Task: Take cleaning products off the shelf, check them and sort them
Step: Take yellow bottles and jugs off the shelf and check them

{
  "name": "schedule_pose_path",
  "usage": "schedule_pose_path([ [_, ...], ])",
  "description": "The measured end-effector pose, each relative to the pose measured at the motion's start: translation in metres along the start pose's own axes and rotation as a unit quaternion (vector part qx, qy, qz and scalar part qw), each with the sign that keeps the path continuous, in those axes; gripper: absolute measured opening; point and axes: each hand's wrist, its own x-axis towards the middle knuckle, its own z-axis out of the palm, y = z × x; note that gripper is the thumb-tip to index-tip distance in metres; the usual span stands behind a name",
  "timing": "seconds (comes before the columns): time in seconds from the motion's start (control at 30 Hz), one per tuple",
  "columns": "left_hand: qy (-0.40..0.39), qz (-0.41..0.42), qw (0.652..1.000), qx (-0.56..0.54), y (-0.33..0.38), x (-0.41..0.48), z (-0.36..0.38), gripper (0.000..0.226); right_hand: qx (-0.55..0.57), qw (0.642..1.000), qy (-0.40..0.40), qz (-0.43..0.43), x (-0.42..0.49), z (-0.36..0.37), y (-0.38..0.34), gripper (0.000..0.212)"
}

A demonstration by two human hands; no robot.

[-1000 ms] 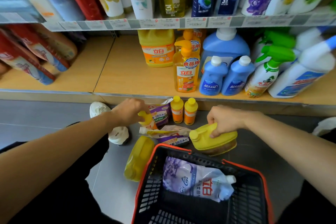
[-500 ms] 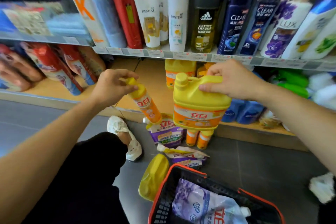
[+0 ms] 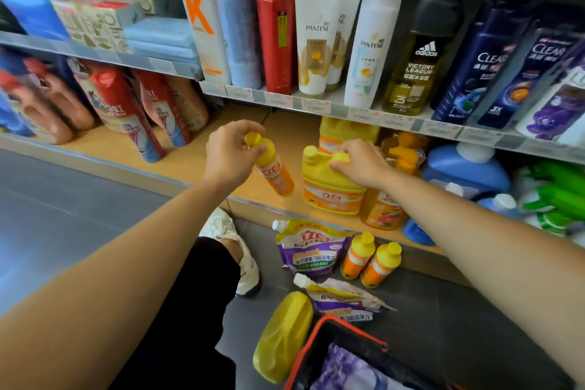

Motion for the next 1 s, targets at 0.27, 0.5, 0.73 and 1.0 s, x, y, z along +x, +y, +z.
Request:
schedule_pose_path([
  [0.27, -0.012, -0.009, 0.999, 0.038, -0.009, 0.008, 0.022, 0.027, -0.140, 0.978, 0.086, -0.129, -0.018, 0.001, 0.025, 0.059],
  [0.5, -0.002, -0.026, 0.999, 0.035, -0.016, 0.031, 0.038, 0.029, -0.312, 0.930, 0.077, -0.178, -0.046, -0.003, 0.047, 0.078],
  [0.73, -0.007, -0.052, 0.999, -0.010, -0.020, 0.052, 0.083, 0.038, -0.218, 0.953, 0.163, -0.132, -0.038, 0.005, 0.054, 0.085],
  [1.0, -0.098, -0.057, 0.987, -0.114, -0.052, 0.035, 0.115, 0.081, -0.221, 0.950, 0.193, -0.107, -0.036, 0.014, 0.062, 0.084],
])
